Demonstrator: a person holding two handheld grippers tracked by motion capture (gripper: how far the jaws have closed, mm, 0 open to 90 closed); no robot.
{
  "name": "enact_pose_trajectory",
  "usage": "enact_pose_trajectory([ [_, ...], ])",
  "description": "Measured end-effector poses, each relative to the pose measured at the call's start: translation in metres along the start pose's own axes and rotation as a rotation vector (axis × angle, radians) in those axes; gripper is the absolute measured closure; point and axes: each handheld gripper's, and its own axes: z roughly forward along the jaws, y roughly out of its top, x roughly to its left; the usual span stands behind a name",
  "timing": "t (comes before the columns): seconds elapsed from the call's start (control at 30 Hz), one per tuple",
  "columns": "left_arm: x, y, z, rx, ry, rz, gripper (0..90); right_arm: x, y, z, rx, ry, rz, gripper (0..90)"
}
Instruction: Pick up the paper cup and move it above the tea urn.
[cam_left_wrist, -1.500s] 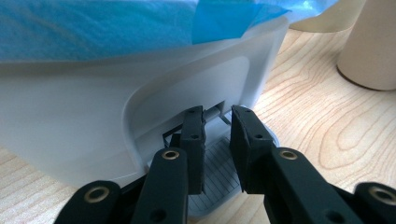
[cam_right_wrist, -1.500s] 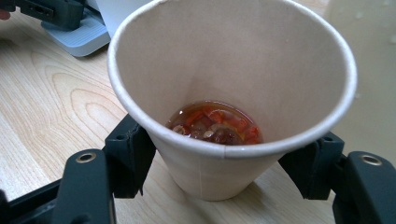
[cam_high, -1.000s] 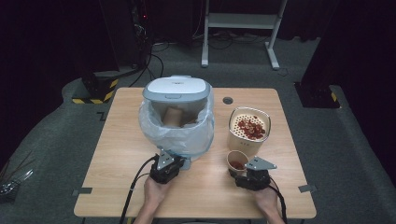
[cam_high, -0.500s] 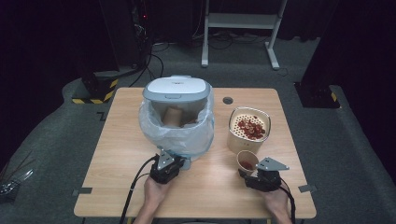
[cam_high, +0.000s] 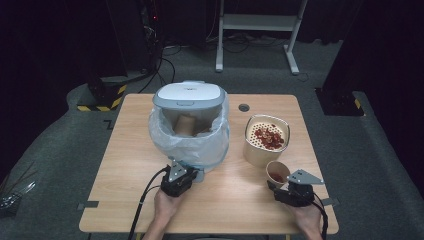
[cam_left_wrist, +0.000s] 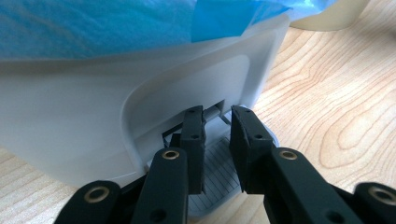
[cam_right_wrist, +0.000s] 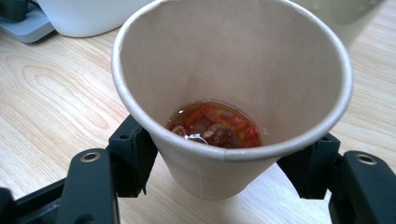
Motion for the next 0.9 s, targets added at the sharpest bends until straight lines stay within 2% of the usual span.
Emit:
enact_pose_trajectory([
  [0.5, -0.001, 0.000, 0.000, 0.005, 0.004, 0.002, 75.4, -0.027, -0.001, -0.020, 0.028, -0.075, 0.048, 33.4],
  [0.7, -0.001, 0.001, 0.001, 0.017, 0.020, 0.014, 75.5, -0.034, 0.003, -0.026, 0.034, -0.093, 0.041, 33.3],
  [0.9, -0.002, 0.001, 0.003, 0.034, 0.011, 0.013, 75.5, -0.040, 0.008, -0.029, 0.039, -0.103, 0.035, 33.3],
])
